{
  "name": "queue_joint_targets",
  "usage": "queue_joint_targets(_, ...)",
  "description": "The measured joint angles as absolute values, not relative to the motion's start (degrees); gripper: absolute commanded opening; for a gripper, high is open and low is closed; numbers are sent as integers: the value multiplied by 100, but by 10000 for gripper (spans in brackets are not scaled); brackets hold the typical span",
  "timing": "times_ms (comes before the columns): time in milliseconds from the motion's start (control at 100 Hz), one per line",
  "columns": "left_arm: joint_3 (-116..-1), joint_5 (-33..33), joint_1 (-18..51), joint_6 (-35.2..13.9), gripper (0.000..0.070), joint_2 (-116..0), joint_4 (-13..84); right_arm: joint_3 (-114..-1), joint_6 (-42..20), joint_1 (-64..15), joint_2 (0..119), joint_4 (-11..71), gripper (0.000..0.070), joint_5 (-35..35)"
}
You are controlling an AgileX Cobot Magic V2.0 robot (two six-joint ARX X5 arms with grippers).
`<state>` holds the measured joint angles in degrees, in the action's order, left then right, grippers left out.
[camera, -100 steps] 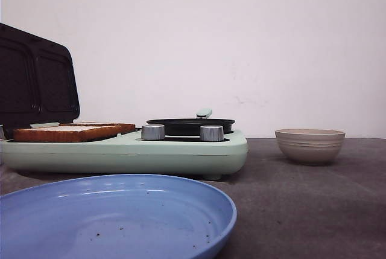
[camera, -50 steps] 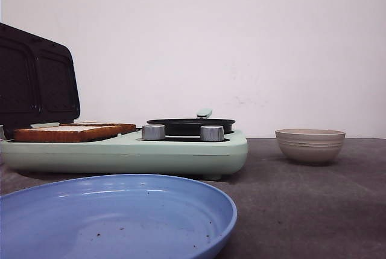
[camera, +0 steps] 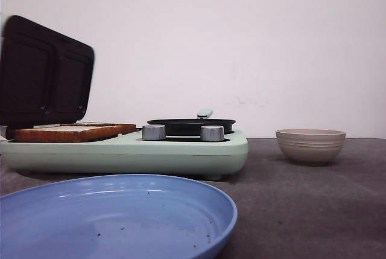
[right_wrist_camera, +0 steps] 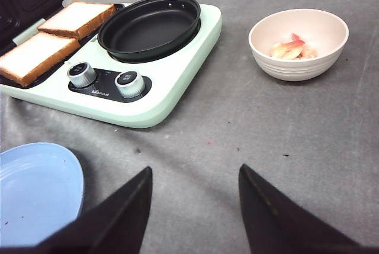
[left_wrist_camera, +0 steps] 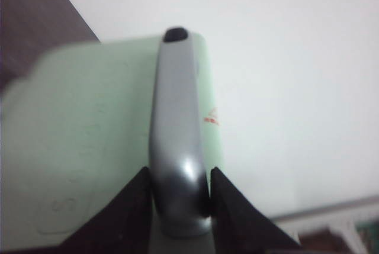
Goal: Make breakfast with bread and shrimp
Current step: 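Grasp the lid handle with the left gripper and swing the lid closed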
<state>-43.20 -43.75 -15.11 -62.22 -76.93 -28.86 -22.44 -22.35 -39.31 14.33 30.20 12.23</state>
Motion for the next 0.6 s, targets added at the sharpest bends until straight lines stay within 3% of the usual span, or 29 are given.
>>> queue_joint_targets(270,-4357,-4296,-646,-5159,3,-7686,-2355,-2244,-2235,-3931,1433,3020,277,1223)
queue_joint_targets(600,-4469,-3114,434,-3492,3,-7675,-1144,-2244,-2235,-3931,1433,3020,277,1223)
